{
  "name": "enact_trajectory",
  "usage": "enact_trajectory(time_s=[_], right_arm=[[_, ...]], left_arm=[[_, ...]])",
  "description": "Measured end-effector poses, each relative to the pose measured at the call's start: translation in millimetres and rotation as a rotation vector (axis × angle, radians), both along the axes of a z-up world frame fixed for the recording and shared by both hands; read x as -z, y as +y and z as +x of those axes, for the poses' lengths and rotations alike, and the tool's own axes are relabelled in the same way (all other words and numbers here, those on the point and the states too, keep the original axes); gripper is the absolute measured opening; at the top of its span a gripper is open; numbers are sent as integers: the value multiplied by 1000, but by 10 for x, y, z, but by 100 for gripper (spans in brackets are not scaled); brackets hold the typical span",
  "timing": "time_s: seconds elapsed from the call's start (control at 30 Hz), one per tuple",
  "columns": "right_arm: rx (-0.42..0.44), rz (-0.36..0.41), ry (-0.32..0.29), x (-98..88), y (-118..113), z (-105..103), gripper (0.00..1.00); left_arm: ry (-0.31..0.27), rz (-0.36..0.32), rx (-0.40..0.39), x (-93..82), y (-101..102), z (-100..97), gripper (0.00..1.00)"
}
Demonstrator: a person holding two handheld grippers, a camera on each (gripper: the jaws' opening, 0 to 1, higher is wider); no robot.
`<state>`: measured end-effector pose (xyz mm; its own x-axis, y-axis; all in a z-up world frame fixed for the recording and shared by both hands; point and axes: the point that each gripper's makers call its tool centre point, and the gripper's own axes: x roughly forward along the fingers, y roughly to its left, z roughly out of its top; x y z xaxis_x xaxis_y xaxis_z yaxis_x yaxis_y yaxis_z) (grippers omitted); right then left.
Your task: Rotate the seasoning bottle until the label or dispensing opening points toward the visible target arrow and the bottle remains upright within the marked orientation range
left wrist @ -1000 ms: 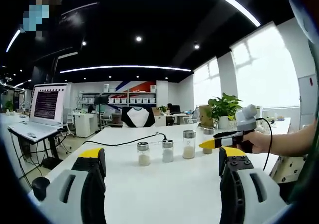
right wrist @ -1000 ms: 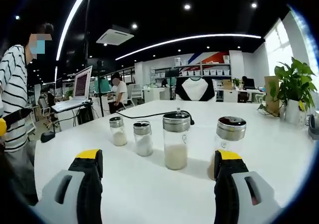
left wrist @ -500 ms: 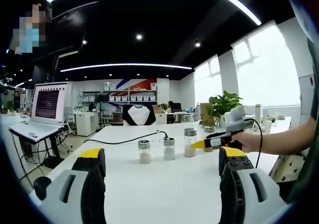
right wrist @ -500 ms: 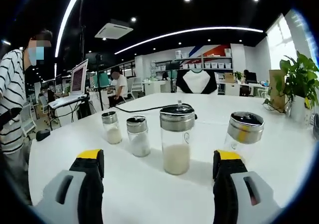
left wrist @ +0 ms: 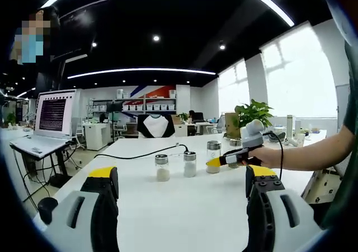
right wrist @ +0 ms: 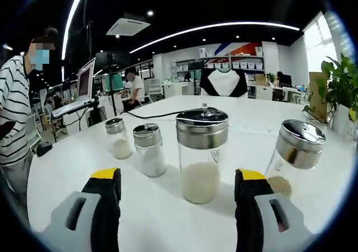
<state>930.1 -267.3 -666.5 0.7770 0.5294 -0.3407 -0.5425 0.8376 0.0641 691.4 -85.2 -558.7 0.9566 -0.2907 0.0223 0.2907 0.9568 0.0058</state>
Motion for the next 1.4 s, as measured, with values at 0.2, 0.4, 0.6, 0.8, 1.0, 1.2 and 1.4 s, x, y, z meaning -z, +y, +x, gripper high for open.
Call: enact_trajectory(time_s=[0.2,0.4,0.6,0.8,1.0,1.2,1.4], right_arm=[[19,-20,25,86,-10,142,82],[41,-52,-1,16,-11,247,76],[54,-77,8,57,0,350,68],[65,-81,35,149,-3,408,59],[92,-68,62,200,-36,455,49],[104,-89,60,209,-76,473,44],[99,-118,56,218,-85,471,43]], left_arm=[[6,0,-1,9,19,3,100],[11,-1,-5,31,46,8,100],[14,0,-2,42,41,10,100],[15,1,-9,35,66,6,100],[22,2,-10,45,62,12,100],[24,4,-7,41,38,9,100],[22,6,-8,25,27,5,100]])
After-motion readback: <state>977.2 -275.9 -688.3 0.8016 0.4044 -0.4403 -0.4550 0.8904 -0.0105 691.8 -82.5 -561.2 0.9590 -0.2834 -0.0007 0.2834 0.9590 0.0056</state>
